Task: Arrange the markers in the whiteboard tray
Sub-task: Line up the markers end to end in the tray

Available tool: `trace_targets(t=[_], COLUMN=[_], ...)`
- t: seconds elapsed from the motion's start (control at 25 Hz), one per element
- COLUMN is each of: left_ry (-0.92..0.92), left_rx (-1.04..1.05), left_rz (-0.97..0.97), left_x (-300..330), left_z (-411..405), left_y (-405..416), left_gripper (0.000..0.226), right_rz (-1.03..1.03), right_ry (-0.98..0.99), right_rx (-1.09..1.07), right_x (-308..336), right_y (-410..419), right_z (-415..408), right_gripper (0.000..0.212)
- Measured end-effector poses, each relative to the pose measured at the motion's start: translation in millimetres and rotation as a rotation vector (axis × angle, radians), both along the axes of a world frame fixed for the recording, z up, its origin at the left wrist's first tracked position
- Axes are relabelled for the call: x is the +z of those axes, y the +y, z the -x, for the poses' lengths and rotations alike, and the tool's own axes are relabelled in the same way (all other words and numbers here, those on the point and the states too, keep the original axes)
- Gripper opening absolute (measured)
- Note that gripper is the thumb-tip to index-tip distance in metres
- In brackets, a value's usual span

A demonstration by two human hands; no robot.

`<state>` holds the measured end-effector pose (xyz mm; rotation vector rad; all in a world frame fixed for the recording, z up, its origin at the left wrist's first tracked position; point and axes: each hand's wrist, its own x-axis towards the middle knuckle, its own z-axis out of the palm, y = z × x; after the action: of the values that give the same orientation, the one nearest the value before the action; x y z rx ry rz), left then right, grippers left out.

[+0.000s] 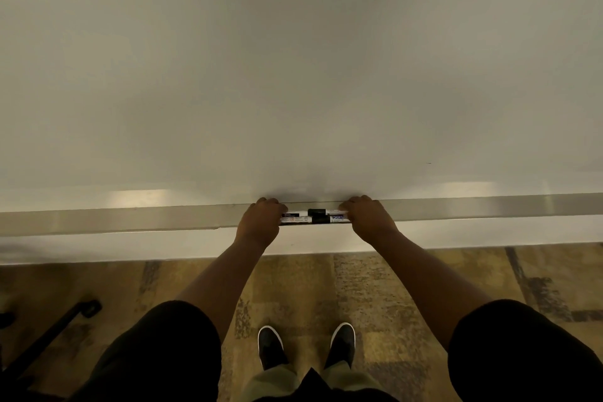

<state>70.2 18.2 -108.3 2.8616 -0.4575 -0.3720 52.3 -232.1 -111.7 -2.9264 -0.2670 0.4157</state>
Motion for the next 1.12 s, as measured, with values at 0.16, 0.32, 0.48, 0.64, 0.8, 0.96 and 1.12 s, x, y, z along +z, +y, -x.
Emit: trace_targets(t=[0.16, 0.32, 0.48, 0.64, 0.8, 0.96, 1.12], left_ry=[-0.005, -0.027, -0.045, 0.001, 0.048, 0.087, 0.085], left_rx=[0.012, 0.098, 0.207, 0.425, 0.545, 0.646, 0.68], left_rz=[0.003, 0.081, 0.013, 0.121, 0.271, 0.345, 0.369], left_x=[-0.3, 7.4, 13.2, 12.0, 7.5, 4.8, 5.1], left_z=[1.3, 2.2, 1.1, 5.2, 3.2, -0.4, -0.1], left_y=[-3.7, 2.2, 16.0, 22.1, 24.4, 24.1, 24.7], left_gripper=[0.038, 0.037, 0.025, 0.031, 0.03, 0.025, 0.024], right_rz=[-0.035, -0.067, -0.053, -0.067, -0.104, -0.147, -0.182], right_ry=[0.025, 0.027, 0.045, 0.047, 0.055, 0.041, 0.034], right_rx=[-0.067, -0.067, -0.05, -0.077, -0.083, -0.094, -0.122], right_x=[1.1, 5.8, 10.0, 11.6, 11.7, 9.6, 9.3], right_y=[1.2, -5.0, -17.7, -22.6, -21.7, -22.1, -22.4], right_z=[1.6, 1.7, 1.5, 0.9, -2.3, -3.3, -2.8], right_gripper=[0.039, 0.033, 0.037, 0.04, 0.041, 0.035, 0.034])
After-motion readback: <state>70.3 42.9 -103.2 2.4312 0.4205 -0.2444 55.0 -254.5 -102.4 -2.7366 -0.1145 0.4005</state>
